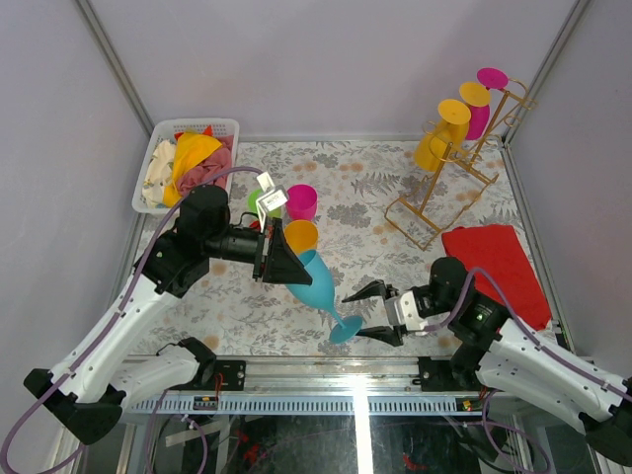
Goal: Take the wine glass off the wine glass rack
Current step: Place the wine glass at the center of the board.
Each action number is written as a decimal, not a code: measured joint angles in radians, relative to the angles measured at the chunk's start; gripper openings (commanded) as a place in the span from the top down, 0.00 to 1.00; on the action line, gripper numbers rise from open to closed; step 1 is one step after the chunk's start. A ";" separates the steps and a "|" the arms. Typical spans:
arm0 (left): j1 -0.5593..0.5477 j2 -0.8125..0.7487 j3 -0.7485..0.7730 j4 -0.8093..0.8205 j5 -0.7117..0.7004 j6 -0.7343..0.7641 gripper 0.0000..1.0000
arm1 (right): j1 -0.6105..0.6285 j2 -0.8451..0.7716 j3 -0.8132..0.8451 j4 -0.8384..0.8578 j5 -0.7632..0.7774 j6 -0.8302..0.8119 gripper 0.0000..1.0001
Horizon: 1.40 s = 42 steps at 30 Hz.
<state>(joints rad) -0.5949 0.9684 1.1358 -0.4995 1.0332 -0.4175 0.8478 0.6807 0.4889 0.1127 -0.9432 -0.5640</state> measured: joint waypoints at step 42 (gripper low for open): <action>-0.491 0.097 -0.116 -0.282 -1.518 -0.030 1.00 | -0.002 -0.315 -0.089 0.143 0.806 0.198 0.03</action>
<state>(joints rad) -1.0859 1.0653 1.0195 -0.7811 -0.4847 -0.4473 0.8459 0.3660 0.4004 0.2558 -0.1371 -0.3656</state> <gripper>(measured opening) 0.011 0.952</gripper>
